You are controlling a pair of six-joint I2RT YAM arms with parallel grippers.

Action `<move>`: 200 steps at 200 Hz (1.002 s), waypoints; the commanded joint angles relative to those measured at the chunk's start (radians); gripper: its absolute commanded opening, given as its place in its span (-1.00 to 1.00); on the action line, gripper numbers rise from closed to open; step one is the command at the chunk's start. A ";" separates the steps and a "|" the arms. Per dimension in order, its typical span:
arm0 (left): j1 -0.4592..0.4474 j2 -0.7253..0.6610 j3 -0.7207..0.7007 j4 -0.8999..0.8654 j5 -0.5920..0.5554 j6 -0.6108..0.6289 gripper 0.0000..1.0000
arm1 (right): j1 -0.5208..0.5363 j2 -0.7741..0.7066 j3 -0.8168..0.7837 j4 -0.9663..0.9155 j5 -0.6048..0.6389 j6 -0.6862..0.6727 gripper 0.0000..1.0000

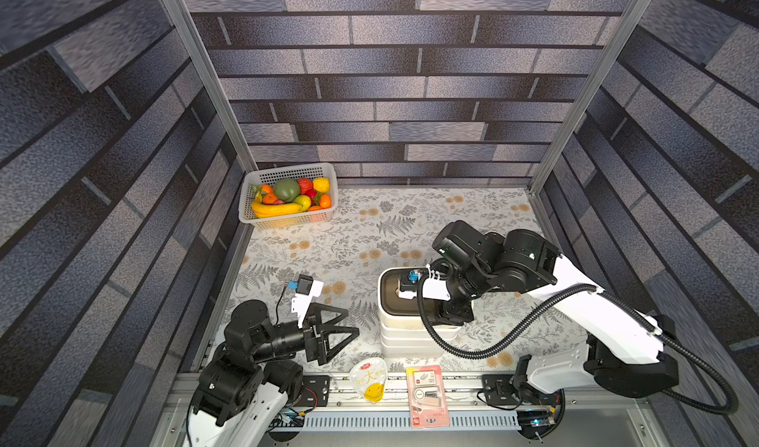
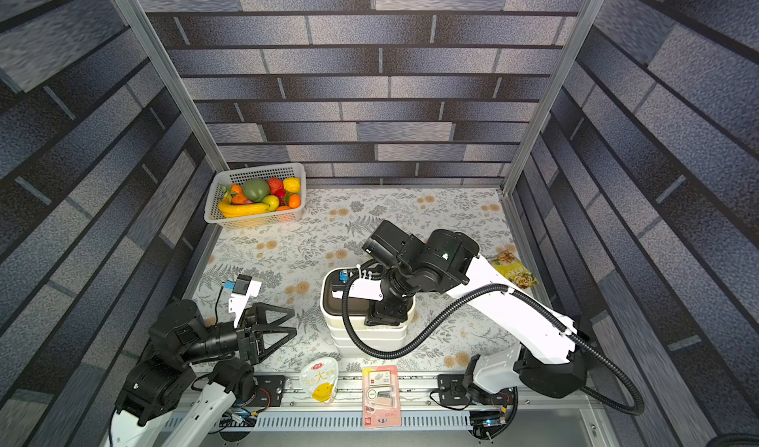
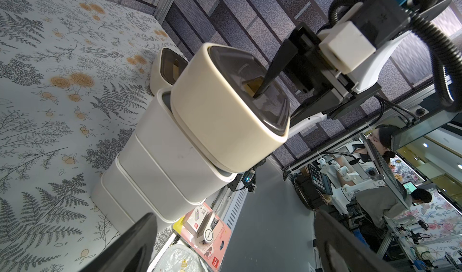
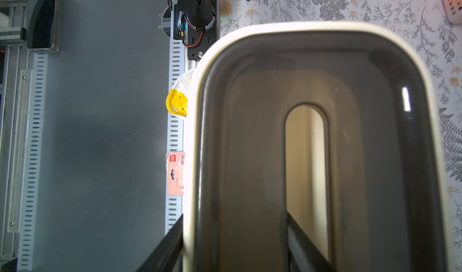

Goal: Stack the tissue boxes
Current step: Place the tissue box at the tissue box.

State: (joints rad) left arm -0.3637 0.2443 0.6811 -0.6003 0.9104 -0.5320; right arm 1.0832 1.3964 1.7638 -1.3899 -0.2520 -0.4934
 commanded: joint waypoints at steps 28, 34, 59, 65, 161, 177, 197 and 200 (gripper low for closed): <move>-0.020 0.012 0.001 -0.024 -0.042 0.016 1.00 | 0.015 -0.020 -0.010 0.026 -0.007 0.009 0.22; -0.024 0.012 0.001 -0.022 -0.045 0.015 1.00 | 0.015 -0.021 -0.011 0.026 -0.008 0.012 0.23; -0.031 0.010 0.001 -0.028 -0.053 0.018 1.00 | 0.017 -0.026 -0.016 0.026 -0.013 0.013 0.23; -0.032 0.010 0.002 -0.028 -0.054 0.017 1.00 | 0.017 -0.027 -0.018 0.026 -0.013 0.013 0.23; -0.041 0.009 0.003 -0.030 -0.062 0.017 1.00 | 0.020 -0.008 -0.010 0.020 -0.029 0.018 0.18; -0.044 0.009 0.003 -0.032 -0.063 0.018 1.00 | 0.020 -0.001 -0.005 0.019 -0.033 0.020 0.17; -0.047 0.007 0.003 -0.031 -0.063 0.018 1.00 | 0.019 0.007 0.000 0.015 -0.033 0.016 0.17; -0.047 0.006 0.003 -0.030 -0.062 0.019 1.00 | 0.020 0.009 0.000 0.014 -0.033 0.016 0.17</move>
State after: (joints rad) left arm -0.4030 0.2443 0.6811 -0.6216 0.8551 -0.5316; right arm 1.0893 1.3930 1.7508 -1.3781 -0.2630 -0.4862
